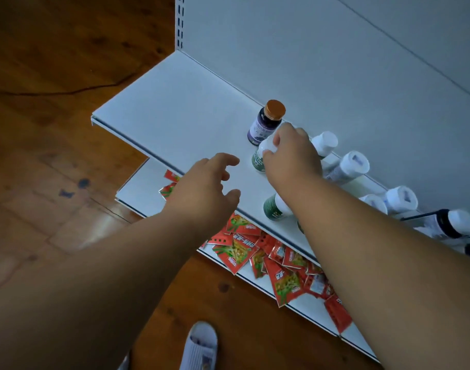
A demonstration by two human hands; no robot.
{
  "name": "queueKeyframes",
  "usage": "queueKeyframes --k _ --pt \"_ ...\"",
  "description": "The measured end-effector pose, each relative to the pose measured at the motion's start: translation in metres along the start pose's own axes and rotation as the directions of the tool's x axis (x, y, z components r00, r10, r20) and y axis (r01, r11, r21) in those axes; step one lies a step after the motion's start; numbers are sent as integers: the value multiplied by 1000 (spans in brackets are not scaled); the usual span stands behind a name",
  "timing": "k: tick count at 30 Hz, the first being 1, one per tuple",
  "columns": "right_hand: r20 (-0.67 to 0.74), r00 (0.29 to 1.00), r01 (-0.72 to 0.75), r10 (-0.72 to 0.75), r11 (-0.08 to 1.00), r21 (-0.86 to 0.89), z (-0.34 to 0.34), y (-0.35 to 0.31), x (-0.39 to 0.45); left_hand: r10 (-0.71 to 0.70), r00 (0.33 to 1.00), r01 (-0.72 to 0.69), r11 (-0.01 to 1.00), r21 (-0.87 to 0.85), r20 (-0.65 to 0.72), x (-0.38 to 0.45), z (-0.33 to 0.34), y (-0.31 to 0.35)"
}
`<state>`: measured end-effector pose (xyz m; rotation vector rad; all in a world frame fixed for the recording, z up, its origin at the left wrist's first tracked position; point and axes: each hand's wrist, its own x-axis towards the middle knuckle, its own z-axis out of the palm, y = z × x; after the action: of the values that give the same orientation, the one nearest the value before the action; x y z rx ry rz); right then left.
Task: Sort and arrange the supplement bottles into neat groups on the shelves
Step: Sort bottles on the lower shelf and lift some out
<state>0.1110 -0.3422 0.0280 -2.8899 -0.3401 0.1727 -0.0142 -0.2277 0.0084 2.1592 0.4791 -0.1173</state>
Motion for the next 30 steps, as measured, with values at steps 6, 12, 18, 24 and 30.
queueKeyframes --k 6,12,18,24,30 --pt "44 997 46 -65 938 343 -4 -17 -38 -90 987 88 996 -25 -131 -9 -22 -6" --pt "365 931 -301 4 572 763 -36 -61 -119 -371 925 367 819 -441 80 -91 -86 1" --pt "457 885 -387 -91 404 829 -119 -127 -189 -393 886 463 703 -540 248 -188 -187 42" --pt "444 881 -360 -162 377 853 -193 -193 -232 -305 907 420 605 -677 290 -225 -272 61" --pt "280 954 -226 -110 351 909 -248 -270 -242 -159 953 293 699 -653 257 -222 -369 84"
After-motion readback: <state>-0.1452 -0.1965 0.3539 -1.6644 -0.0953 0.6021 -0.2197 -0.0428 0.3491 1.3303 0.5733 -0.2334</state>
